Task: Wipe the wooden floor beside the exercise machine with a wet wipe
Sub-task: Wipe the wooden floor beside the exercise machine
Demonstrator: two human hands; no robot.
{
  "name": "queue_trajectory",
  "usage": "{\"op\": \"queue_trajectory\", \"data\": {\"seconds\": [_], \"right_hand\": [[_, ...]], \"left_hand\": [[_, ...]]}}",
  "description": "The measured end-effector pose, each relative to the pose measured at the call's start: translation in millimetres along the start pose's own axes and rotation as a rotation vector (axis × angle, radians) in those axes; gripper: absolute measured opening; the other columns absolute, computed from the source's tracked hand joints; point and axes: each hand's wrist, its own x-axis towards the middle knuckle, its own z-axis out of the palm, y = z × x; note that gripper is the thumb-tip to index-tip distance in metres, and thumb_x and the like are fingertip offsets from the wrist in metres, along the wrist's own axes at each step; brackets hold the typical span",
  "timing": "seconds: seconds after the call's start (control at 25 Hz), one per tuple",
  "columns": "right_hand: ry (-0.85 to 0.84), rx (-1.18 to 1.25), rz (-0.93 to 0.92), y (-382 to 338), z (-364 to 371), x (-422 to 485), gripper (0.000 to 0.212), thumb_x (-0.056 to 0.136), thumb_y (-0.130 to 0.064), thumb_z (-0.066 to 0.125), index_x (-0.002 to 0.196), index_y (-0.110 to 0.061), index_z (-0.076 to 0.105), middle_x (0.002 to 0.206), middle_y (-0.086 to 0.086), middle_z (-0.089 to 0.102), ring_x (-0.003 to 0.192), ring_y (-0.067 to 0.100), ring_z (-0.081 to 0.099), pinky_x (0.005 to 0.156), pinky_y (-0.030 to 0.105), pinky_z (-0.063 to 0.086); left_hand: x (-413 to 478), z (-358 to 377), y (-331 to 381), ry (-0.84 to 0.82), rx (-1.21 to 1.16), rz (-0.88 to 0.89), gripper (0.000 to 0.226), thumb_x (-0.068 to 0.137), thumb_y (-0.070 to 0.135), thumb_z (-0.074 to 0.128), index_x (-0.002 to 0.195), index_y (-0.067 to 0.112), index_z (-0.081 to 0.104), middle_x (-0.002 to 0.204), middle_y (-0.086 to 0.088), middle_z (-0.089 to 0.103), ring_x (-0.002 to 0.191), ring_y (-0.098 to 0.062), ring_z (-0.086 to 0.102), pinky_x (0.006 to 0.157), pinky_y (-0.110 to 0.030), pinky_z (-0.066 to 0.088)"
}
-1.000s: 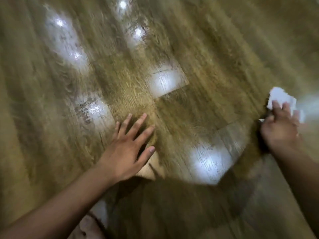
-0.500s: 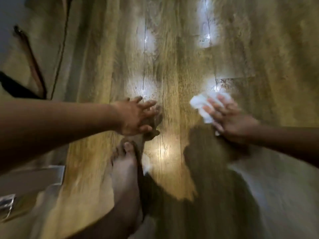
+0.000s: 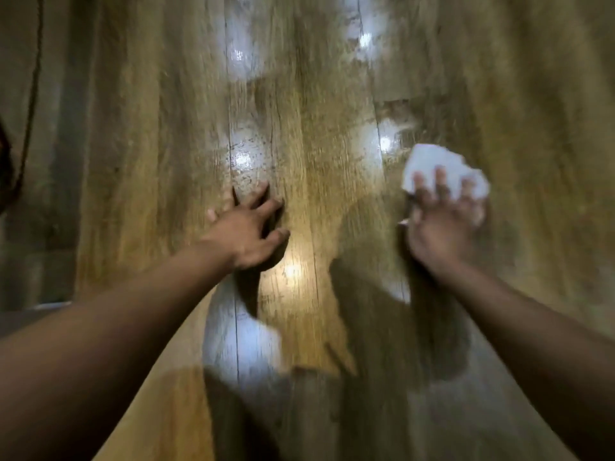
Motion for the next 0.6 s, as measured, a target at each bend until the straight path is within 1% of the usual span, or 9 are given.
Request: {"op": "queue_trajectory", "data": {"seconds": [0.04,0.08,0.12,0.2,0.28,0.36,0.44,0.52,0.6], "right_hand": [[-0.048,-0.006,-0.160,-85.3,42.7,16.2,0.061,0.093,-0.039,0.027,0.154,-0.032,0.025,0.166,0.004,0.011,0.150,0.043,0.001,0.117,0.061,0.002],[-0.106,-0.060,-0.312,-124.8,50.1,4.1,0.059,0.096,-0.039,0.031,0.154,-0.034,0.025,0.166,0.002,0.009,0.151,0.040,-0.002,0.119,0.058,-0.001],[-0.251,0.033,-0.531,-143.6,62.3,-0.8,0.056,0.098,-0.040,0.033,0.153,-0.036,0.027,0.166,-0.001,0.011,0.152,0.036,-0.002,0.120,0.055,-0.003],[-0.257,-0.022,-0.609,-103.3,38.9,12.0,0.055,0.097,-0.047,0.028,0.151,-0.037,0.032,0.165,-0.002,0.016,0.153,0.029,0.003,0.122,0.053,0.005],[-0.132,0.028,-0.257,-1.3,25.6,17.1,0.061,0.094,-0.053,0.020,0.152,-0.035,0.031,0.164,0.001,0.017,0.152,0.030,0.008,0.122,0.053,0.013],[-0.094,-0.064,0.086,106.3,22.0,9.4,0.071,0.093,-0.058,0.010,0.152,-0.025,0.032,0.162,0.012,0.023,0.150,0.035,0.015,0.121,0.056,0.009],[-0.101,-0.052,0.347,160.8,15.2,9.4,0.078,0.093,-0.065,0.000,0.152,-0.026,0.032,0.159,0.015,0.029,0.148,0.039,0.019,0.119,0.061,0.010],[-0.038,0.051,0.571,111.4,21.6,18.8,0.071,0.093,-0.058,0.005,0.152,-0.027,0.028,0.162,0.011,0.022,0.148,0.043,0.013,0.119,0.061,0.007],[0.063,0.065,0.457,-0.5,42.2,8.7,0.068,0.091,-0.046,0.015,0.155,-0.024,0.026,0.164,0.010,0.018,0.149,0.044,0.007,0.120,0.061,0.002]], "left_hand": [[-4.5,3.3,-1.3,0.001,0.013,0.008,0.067,0.096,0.062,0.034,0.154,0.039,0.013,0.163,0.015,-0.014,0.148,-0.041,-0.013,0.114,-0.068,0.007],[-0.3,4.0,-7.0,0.027,-0.001,0.003,0.067,0.095,0.063,0.033,0.154,0.039,0.013,0.163,0.014,-0.012,0.148,-0.040,-0.013,0.115,-0.066,0.007],[2.1,1.8,-9.3,0.046,-0.027,-0.007,0.068,0.094,0.066,0.030,0.154,0.039,0.014,0.164,0.011,-0.008,0.149,-0.039,-0.010,0.117,-0.064,0.009],[-0.2,6.5,-7.2,0.045,-0.065,0.011,0.078,0.085,0.074,0.017,0.153,0.038,0.017,0.165,0.003,0.004,0.150,-0.036,0.001,0.119,-0.059,0.014],[-15.6,26.1,-5.8,0.091,-0.039,0.032,0.080,0.082,0.074,0.011,0.153,0.038,0.019,0.165,0.000,0.010,0.151,-0.033,0.006,0.119,-0.056,0.016],[-30.1,36.3,-4.5,0.119,-0.058,0.009,0.069,0.091,0.066,0.021,0.153,0.036,0.019,0.165,0.002,0.005,0.150,-0.034,0.000,0.120,-0.055,0.012],[-41.5,38.1,-5.4,0.106,-0.091,0.027,0.060,0.099,0.054,0.033,0.154,0.033,0.020,0.165,0.003,0.002,0.150,-0.033,-0.004,0.121,-0.052,0.008],[-50.5,37.4,-8.6,0.123,-0.144,0.048,0.058,0.099,0.048,0.036,0.153,0.030,0.025,0.165,0.000,0.009,0.150,-0.032,0.001,0.121,-0.051,0.010],[-66.2,37.8,-23.4,0.188,-0.170,0.013,0.060,0.095,0.048,0.031,0.150,0.027,0.032,0.162,-0.002,0.021,0.149,-0.032,0.011,0.119,-0.053,0.015]]}}
